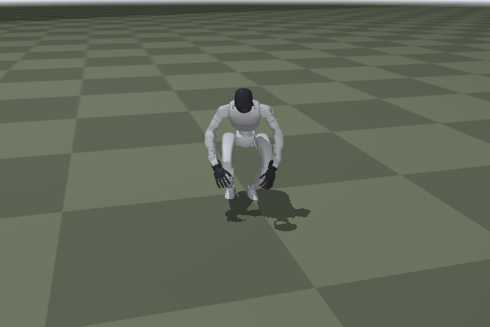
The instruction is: Sport exercise
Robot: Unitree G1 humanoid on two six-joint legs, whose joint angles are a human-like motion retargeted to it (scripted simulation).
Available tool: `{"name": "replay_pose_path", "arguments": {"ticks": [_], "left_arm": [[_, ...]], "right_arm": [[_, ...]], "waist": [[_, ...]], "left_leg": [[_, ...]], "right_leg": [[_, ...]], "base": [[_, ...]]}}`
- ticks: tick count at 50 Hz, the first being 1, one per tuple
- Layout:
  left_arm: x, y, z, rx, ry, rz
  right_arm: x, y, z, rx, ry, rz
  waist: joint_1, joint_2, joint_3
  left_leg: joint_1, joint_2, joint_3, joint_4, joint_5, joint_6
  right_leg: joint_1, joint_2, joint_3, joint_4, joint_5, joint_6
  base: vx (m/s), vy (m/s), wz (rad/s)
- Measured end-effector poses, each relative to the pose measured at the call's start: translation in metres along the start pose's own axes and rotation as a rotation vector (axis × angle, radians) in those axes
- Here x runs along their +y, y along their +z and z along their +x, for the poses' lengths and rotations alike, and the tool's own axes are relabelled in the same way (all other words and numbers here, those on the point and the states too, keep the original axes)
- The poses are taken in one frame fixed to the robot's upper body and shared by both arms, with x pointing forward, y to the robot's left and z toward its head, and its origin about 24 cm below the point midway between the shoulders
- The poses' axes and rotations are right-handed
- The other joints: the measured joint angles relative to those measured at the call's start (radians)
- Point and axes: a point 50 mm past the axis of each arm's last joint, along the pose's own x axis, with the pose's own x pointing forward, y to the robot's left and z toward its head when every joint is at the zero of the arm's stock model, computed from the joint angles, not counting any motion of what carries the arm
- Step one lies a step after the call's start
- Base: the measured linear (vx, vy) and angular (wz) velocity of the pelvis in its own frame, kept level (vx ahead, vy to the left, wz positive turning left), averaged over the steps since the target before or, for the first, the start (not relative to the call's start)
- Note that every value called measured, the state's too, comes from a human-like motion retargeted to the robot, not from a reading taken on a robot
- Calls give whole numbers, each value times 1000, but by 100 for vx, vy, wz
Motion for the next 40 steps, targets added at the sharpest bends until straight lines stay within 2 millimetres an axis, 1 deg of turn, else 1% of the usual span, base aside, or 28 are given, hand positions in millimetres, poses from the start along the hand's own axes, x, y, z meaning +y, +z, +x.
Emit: {"name": "replay_pose_path", "arguments": {"ticks": [5,8,11,13,15,17,19,20,23,27,30,32,35,38,40], "left_arm": [[-43,-7,-15,19,-72,-81],[-69,-10,-26,39,-94,-145],[-87,-11,-36,53,-97,-205],[-96,-10,-40,59,-89,-237],[-102,-9,-42,61,-71,-262],[-102,-6,-41,57,-40,-281],[-99,0,-35,41,4,-298],[-96,4,-30,27,30,-307],[-77,21,-12,-29,141,-334],[-42,48,10,-122,324,-393],[-13,70,21,-209,462,-451],[6,83,25,-270,544,-490],[32,105,25,-372,657,-544],[59,124,21,-466,762,-575],[73,136,17,-525,814,-595]], "right_arm": [[36,-9,-23,44,76,-24],[60,-7,-37,62,94,-15],[79,-2,-50,68,86,13],[88,3,-56,71,60,41],[92,8,-58,73,14,66],[92,11,-58,81,-45,92],[88,14,-53,95,-119,122],[85,15,-50,101,-163,139],[62,19,-31,116,-333,188],[20,27,-2,119,-581,283],[-15,38,16,92,-756,379],[-37,46,25,63,-854,443],[-65,62,34,2,-969,537],[-95,76,41,-61,-1033,606],[-110,84,43,-106,-1058,635]], "waist": [[2,-2,0],[5,-7,0],[12,-12,0],[19,-16,0],[25,-20,0],[30,-22,0],[33,-24,0],[34,-25,0],[38,-27,0],[45,-28,0],[48,-28,0],[53,-25,0],[69,-27,0],[72,-28,0],[70,-29,0]], "left_leg": [[0,20,13,150,0,46],[0,37,16,236,0,64],[0,58,11,306,0,73],[0,71,4,338,0,73],[0,80,-4,354,0,69],[0,84,-12,348,0,61],[0,83,-20,322,0,50],[0,83,-23,303,0,45],[0,80,-29,220,0,26],[0,80,-28,90,0,4],[0,78,-25,-10,0,-12],[0,77,-29,-67,0,-24],[0,84,-38,-154,0,-46],[0,79,-53,-228,0,-67],[0,71,-60,-273,0,-78]], "right_leg": [[0,-9,2,155,0,-20],[0,-10,-6,238,0,-34],[0,-10,-21,302,0,-52],[0,-4,-32,326,0,-60],[0,1,-41,336,0,-67],[0,11,-46,323,0,-67],[0,24,-44,291,0,-59],[0,32,-41,269,0,-52],[0,58,-25,174,0,-26],[0,82,-5,30,0,7],[0,90,6,-77,0,29],[0,98,9,-143,0,38],[0,128,15,-252,0,47],[0,151,22,-351,0,49],[0,163,31,-405,0,51]], "base": [[-11,-7,17],[-8,-8,5],[-5,-8,-9],[-1,-7,-21],[2,-5,-24],[7,-2,-24],[11,0,-24],[15,2,-24],[18,4,-30],[22,5,-38],[23,4,-38],[22,2,-45],[20,0,-61],[17,-2,-38],[14,-4,-13]]}}
